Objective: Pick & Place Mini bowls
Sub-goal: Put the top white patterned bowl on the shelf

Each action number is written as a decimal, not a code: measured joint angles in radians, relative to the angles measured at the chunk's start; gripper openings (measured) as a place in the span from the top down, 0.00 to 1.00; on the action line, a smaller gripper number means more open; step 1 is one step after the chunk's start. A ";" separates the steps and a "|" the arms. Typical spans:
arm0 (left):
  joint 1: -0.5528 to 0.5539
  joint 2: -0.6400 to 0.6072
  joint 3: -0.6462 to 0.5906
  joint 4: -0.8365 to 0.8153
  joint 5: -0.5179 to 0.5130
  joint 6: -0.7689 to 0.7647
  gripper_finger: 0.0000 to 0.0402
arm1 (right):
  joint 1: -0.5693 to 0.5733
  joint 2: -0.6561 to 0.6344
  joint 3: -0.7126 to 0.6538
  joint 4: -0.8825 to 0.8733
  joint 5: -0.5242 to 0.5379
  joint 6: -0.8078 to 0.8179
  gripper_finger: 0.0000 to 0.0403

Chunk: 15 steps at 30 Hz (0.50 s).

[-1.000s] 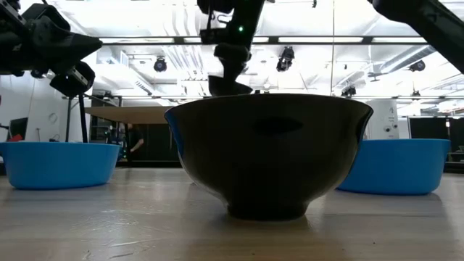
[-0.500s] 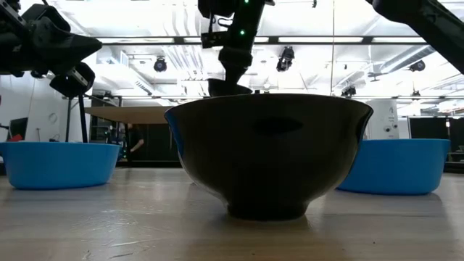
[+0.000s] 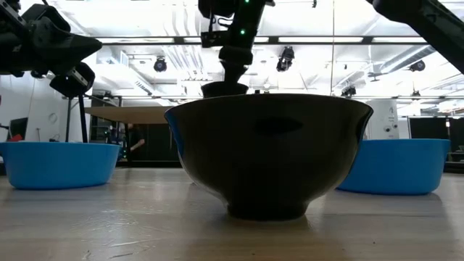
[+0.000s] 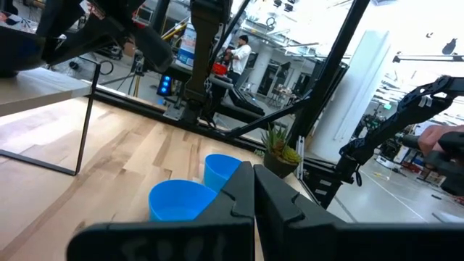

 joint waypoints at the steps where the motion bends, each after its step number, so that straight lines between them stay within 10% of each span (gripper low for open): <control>1: 0.000 0.000 0.000 0.000 0.000 0.000 1.00 | 0.000 0.000 0.000 0.000 0.001 0.000 0.78; 15: 0.000 0.000 0.000 0.000 0.000 0.000 1.00 | 0.025 -0.001 0.030 -0.001 0.053 0.048 0.67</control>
